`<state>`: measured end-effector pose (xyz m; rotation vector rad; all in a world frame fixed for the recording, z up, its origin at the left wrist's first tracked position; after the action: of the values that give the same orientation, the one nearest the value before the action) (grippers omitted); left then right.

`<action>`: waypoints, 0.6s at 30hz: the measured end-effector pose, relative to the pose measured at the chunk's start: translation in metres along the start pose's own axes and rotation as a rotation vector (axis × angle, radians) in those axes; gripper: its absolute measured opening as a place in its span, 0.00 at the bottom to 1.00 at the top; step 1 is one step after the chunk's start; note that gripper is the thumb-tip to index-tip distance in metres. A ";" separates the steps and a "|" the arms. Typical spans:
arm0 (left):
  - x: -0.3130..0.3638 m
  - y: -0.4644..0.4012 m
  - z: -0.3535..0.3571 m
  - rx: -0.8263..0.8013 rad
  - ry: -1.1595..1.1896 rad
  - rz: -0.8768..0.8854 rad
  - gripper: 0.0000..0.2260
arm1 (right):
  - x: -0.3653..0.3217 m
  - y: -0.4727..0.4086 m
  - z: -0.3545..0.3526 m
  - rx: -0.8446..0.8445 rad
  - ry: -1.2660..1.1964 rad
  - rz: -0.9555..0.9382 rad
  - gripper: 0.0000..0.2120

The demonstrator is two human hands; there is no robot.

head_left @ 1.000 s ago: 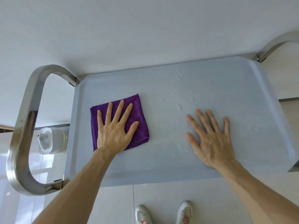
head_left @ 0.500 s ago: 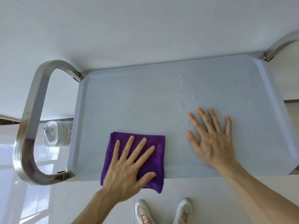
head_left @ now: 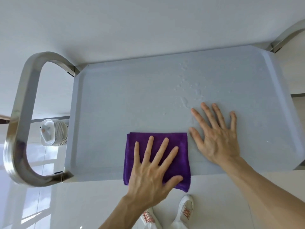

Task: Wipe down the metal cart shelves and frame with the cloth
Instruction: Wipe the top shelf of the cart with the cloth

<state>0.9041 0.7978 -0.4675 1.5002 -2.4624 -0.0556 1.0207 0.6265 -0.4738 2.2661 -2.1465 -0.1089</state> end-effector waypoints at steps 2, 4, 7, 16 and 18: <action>-0.019 0.016 -0.002 -0.002 -0.007 0.035 0.34 | 0.000 0.000 -0.001 0.002 -0.008 0.001 0.29; -0.053 0.022 -0.007 -0.011 -0.034 0.003 0.33 | 0.000 0.000 -0.001 -0.001 -0.015 -0.001 0.29; -0.101 -0.007 -0.019 0.010 -0.062 -0.163 0.32 | 0.000 -0.001 0.000 0.002 -0.010 -0.002 0.29; -0.052 -0.079 -0.020 0.097 -0.084 -0.140 0.32 | 0.000 -0.002 -0.002 0.006 -0.005 -0.016 0.29; -0.056 -0.072 -0.020 0.101 -0.080 -0.061 0.32 | 0.001 -0.003 0.000 0.003 -0.001 -0.013 0.29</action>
<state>0.9958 0.8156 -0.4714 1.6459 -2.5158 -0.0021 1.0233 0.6257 -0.4739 2.2823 -2.1342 -0.1080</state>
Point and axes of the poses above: each hand's wrist, its own y-axis away from the middle knuckle, its own z-axis out of the palm, x = y × z, the point moved 10 cm from there along -y, towards the middle knuckle, and after that the axes turned 10 degrees about z, right-handed, at the moved point
